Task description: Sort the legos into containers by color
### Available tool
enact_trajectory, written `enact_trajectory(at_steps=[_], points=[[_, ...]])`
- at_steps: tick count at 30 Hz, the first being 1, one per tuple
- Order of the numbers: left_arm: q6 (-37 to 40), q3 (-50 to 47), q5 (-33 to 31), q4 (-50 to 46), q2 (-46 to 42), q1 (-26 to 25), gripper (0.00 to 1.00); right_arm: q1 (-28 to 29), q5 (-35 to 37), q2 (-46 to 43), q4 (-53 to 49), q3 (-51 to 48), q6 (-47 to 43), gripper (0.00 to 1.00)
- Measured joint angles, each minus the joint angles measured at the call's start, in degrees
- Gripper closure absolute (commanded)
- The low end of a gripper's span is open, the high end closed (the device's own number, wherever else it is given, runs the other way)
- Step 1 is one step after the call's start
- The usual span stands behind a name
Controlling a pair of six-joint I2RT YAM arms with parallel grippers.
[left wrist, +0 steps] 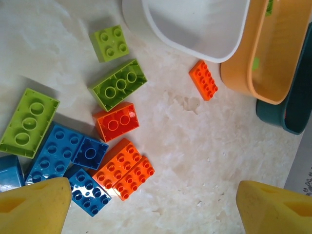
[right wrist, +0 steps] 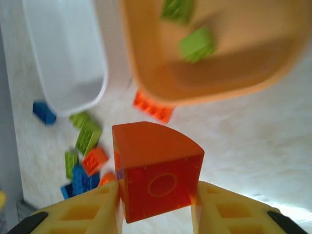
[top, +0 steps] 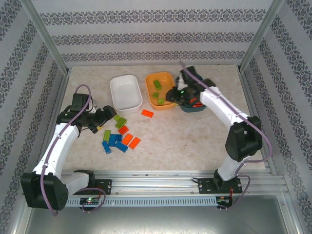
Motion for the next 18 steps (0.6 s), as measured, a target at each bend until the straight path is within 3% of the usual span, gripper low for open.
enact_trajectory(at_steps=[6,10,18], points=[[-1.31,-2.67,0.44,1.73,1.11,-2.58,0.05,-10.34,1.7,4.02,0.42,0.72,-1.36,0.64],[-1.92,-3.82,1.2,1.86,1.14,-2.67,0.0,-12.24,2.69,12.66,0.87,5.84,-1.97,0.64],[-1.25,-2.95,1.55,0.66,1.53,-2.99,0.0,-13.42,4.46,27.23,0.7,19.28,-2.6,0.63]])
